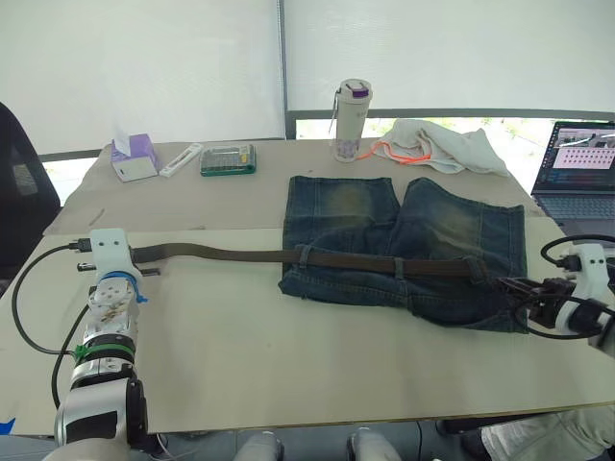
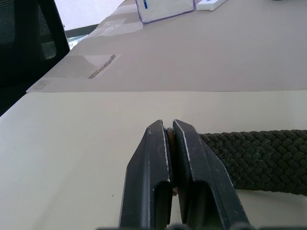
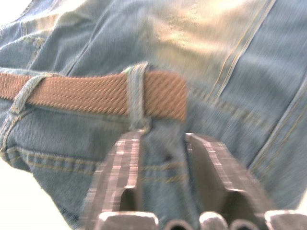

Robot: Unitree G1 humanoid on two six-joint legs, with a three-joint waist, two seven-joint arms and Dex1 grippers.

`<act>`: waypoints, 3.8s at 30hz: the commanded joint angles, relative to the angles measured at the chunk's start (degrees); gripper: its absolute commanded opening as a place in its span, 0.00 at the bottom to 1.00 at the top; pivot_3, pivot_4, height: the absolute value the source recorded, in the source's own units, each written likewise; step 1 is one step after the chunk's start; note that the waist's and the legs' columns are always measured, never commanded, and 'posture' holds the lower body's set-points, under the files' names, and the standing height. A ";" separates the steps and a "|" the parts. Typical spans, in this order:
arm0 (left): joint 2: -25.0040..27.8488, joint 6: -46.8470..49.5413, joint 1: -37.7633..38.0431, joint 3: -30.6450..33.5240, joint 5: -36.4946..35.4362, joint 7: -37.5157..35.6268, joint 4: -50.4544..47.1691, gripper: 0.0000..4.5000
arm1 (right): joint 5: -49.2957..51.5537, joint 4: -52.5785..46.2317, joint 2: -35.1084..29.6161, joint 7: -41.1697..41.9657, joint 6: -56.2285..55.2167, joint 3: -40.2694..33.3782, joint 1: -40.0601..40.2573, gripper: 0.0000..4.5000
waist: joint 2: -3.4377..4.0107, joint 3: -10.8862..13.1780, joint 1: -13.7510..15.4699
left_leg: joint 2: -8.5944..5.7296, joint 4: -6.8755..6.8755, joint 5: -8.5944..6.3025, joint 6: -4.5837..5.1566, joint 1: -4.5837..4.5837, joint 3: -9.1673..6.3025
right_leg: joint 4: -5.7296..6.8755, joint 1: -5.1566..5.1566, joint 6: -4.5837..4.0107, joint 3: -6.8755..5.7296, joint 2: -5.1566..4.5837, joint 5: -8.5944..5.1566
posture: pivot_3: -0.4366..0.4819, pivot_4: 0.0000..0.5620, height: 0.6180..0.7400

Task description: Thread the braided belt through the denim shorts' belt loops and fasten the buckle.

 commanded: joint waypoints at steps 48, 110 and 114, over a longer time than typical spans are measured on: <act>2.95 1.08 0.91 -1.44 1.73 1.86 5.60 0.90 | 4.01 15.13 2.83 6.38 0.72 -1.20 -11.04 0.06 | 0.24 -0.14 -0.02 | -0.07 0.01 0.00 0.00 0.01 0.01 | 0.14 -0.03 0.00 0.03 -0.08 0.00 | 0.48 0.27 1.00; -16.80 -3.91 -27.75 -11.57 -3.41 -43.80 12.90 0.00 | -0.97 8.18 13.58 1.85 -19.38 6.04 -13.58 0.06 | 0.09 -0.07 -0.31 | -0.03 0.48 -0.07 0.16 -0.25 0.02 | 0.09 -0.03 0.10 0.01 0.05 0.04 | 0.48 0.27 1.00; -15.92 -10.34 -27.05 -12.13 -3.04 -49.86 12.82 0.00 | -4.57 8.26 13.99 5.19 -29.90 7.59 -12.84 0.06 | 0.10 -0.08 -0.21 | -0.04 0.50 -0.07 0.15 -0.30 0.01 | 0.09 -0.07 0.10 0.00 0.04 0.05 | 0.48 0.27 1.00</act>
